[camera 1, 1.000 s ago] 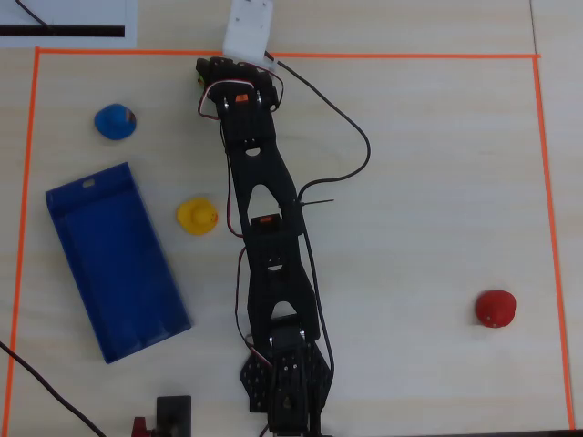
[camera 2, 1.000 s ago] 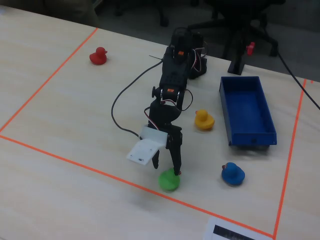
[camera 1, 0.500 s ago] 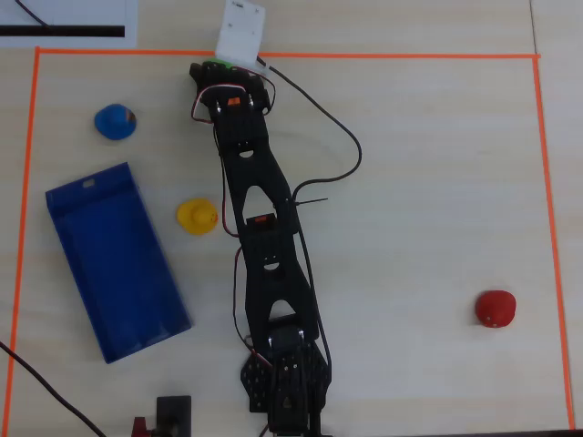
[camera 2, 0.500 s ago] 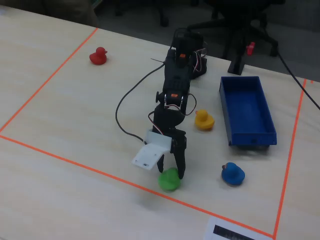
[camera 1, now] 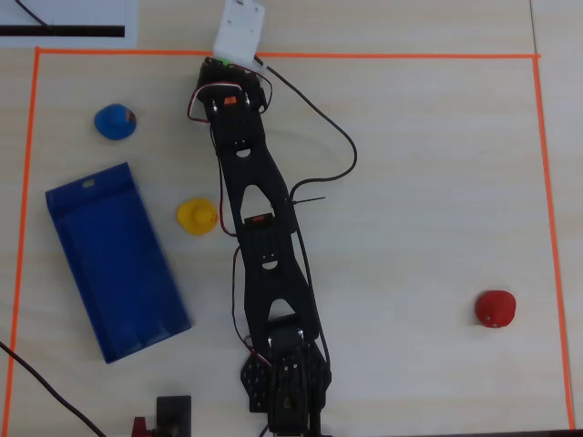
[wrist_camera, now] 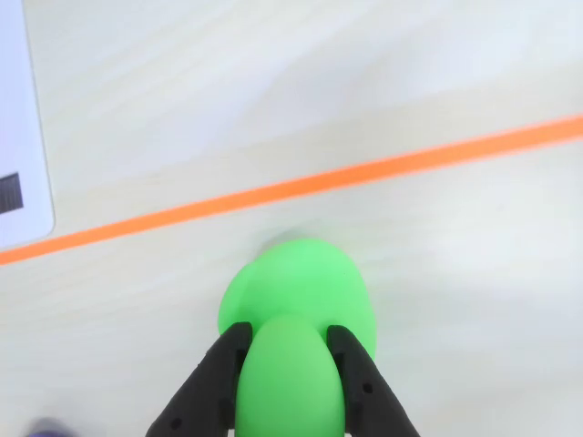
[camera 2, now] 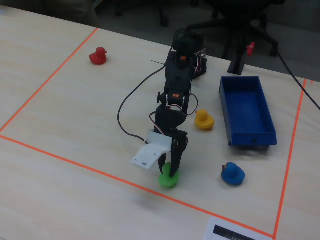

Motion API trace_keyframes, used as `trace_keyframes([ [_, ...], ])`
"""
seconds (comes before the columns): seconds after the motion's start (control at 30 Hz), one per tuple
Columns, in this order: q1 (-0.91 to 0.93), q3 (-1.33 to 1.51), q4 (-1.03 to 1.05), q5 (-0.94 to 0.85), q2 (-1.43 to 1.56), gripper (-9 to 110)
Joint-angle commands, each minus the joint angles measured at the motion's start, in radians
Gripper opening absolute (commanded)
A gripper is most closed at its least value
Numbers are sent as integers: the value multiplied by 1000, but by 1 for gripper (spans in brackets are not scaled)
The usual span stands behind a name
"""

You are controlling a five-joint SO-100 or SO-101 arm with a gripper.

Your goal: Grasp green duck and put it into box.

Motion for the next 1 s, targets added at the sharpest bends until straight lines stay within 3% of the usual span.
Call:
trace_keyframes([
  [0.0,-25,-97,189,130,264,0],
  [0.1,-110,-77,476,173,489,0],
  [0.23,-304,324,652,225,824,0],
  [0.4,-592,764,643,410,1060,0],
  [0.53,-744,871,621,534,1083,0],
  [0.83,-827,1069,502,545,1229,0],
  [0.97,-810,1158,451,485,1272,13],
])
